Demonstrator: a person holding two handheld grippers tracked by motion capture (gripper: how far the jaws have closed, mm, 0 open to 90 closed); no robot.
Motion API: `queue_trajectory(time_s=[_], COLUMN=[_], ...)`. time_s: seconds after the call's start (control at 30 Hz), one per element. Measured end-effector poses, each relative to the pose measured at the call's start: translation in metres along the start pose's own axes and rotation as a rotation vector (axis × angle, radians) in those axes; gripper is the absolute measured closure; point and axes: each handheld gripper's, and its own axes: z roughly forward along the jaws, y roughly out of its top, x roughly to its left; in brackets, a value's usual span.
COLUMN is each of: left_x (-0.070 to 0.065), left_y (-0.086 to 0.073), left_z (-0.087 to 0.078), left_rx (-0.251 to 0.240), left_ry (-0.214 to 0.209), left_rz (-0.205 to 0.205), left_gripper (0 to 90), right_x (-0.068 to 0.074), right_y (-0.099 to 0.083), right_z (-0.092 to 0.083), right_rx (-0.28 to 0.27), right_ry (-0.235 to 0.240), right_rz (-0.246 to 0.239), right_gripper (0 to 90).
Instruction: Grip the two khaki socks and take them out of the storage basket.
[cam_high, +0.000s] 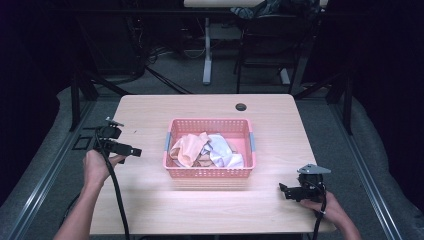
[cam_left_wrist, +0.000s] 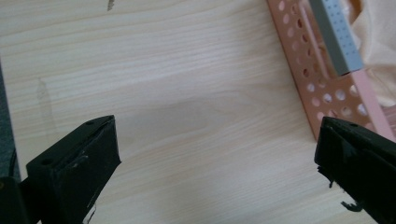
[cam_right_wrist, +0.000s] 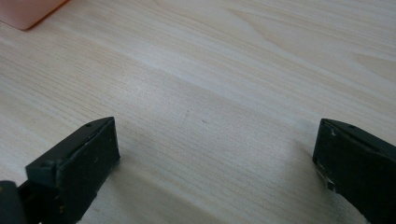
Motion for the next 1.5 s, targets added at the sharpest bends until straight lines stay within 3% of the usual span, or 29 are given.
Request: queue_trajectory(time_s=[0.33, 0.83, 1.1, 1.33, 1.5], left_x=[-0.022, -0.063, -0.089, -0.113, -0.124], left_y=[0.017, 0.045, 0.056, 0.064, 0.068], left_z=[0.001, 0.011, 0.026, 0.045, 0.057], left_rx=[-0.014, -0.027, -0.022, -0.008, 0.004], left_ry=[-0.021, -0.081, -0.132, -0.141, -0.14], left_rz=[0.039, 0.14, 0.195, 0.222, 0.235], left_gripper=[0.0, 0.0, 0.0, 0.0, 0.0], right_x=[-0.001, 0.0, 0.0, 0.0, 0.0], right_y=[0.001, 0.001, 0.001, 0.0, 0.001], right_z=[0.0, 0.0, 0.0, 0.0, 0.0], right_rx=[0.008, 0.004, 0.004, 0.002, 0.004], right_ry=[0.001, 0.005, 0.002, 0.002, 0.002], right_rz=[-0.002, -0.007, -0.006, -0.007, -0.006], right_gripper=[0.0, 0.0, 0.0, 0.0, 0.0])
